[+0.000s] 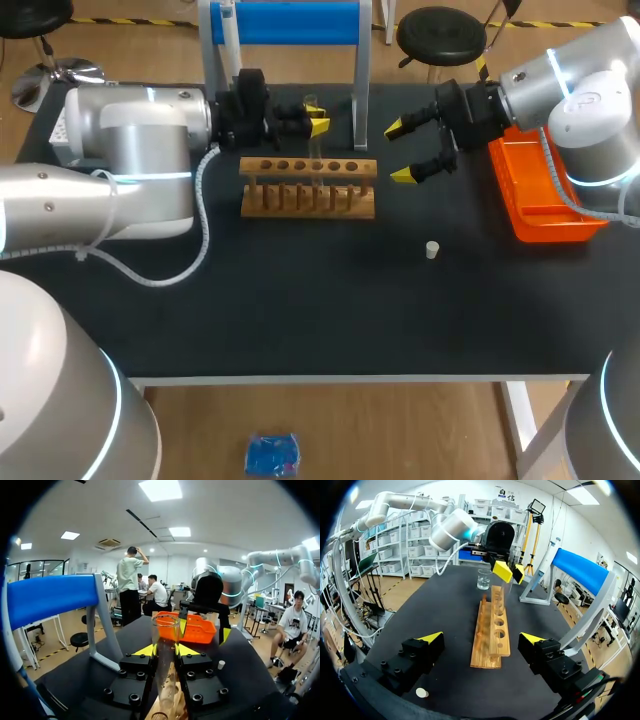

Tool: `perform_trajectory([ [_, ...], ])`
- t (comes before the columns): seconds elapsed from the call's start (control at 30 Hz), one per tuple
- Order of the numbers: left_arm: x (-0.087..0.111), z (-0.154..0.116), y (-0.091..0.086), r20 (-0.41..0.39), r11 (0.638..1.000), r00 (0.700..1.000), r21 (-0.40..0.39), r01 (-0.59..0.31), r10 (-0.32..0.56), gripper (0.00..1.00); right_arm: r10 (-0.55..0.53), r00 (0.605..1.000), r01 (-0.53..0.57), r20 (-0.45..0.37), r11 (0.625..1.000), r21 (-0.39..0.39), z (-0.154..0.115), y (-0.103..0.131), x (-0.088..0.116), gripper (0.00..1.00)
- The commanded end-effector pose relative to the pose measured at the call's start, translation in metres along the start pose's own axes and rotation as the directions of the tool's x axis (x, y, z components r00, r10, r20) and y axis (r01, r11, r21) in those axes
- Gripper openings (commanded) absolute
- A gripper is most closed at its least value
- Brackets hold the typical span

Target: Invert the test tube, pick up the pipette, mount the tip to pipette, aspirate from beaker and dispense into the tube, eject the tip, return the pipette, and cap with the stopper.

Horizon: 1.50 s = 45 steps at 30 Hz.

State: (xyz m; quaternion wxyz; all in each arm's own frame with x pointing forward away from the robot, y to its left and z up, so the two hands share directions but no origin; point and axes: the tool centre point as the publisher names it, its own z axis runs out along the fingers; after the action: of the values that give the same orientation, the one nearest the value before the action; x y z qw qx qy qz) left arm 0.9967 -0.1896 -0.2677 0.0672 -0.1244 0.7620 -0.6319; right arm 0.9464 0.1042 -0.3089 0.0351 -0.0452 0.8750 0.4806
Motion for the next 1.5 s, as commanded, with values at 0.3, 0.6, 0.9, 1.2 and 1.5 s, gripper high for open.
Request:
perform_trajectory([
  [0.3, 0.004, 0.001, 0.006, 0.030, 1.000, 0.999, 0.000, 0.026, -0.026, 0.00, 0.001, 1.000, -0.001, -0.003, 1.000, 0.004, -0.002, 0.001, 0.000, 1.00],
  [0.6, 0.004, 0.006, 0.012, 0.035, 0.999, 0.998, -0.003, 0.051, -0.051, 0.00, 0.001, 1.000, -0.001, -0.003, 1.000, 0.004, -0.002, 0.001, 0.000, 1.00],
  [0.9, 0.003, 0.006, 0.013, 0.041, 0.998, 0.998, -0.012, 0.056, -0.056, 0.20, 0.001, 1.000, -0.001, -0.003, 1.000, 0.004, -0.002, 0.001, 0.000, 1.00],
  [1.2, 0.002, 0.000, 0.011, 0.074, 0.999, 0.996, -0.006, 0.053, -0.053, 1.00, 0.001, 1.000, -0.001, -0.003, 1.000, 0.004, -0.002, 0.001, 0.000, 1.00],
  [1.5, 0.002, -0.003, 0.009, 0.087, 0.999, 0.996, -0.025, 0.035, -0.033, 1.00, 0.001, 1.000, -0.001, -0.003, 1.000, 0.004, -0.002, 0.001, 0.000, 1.00],
])
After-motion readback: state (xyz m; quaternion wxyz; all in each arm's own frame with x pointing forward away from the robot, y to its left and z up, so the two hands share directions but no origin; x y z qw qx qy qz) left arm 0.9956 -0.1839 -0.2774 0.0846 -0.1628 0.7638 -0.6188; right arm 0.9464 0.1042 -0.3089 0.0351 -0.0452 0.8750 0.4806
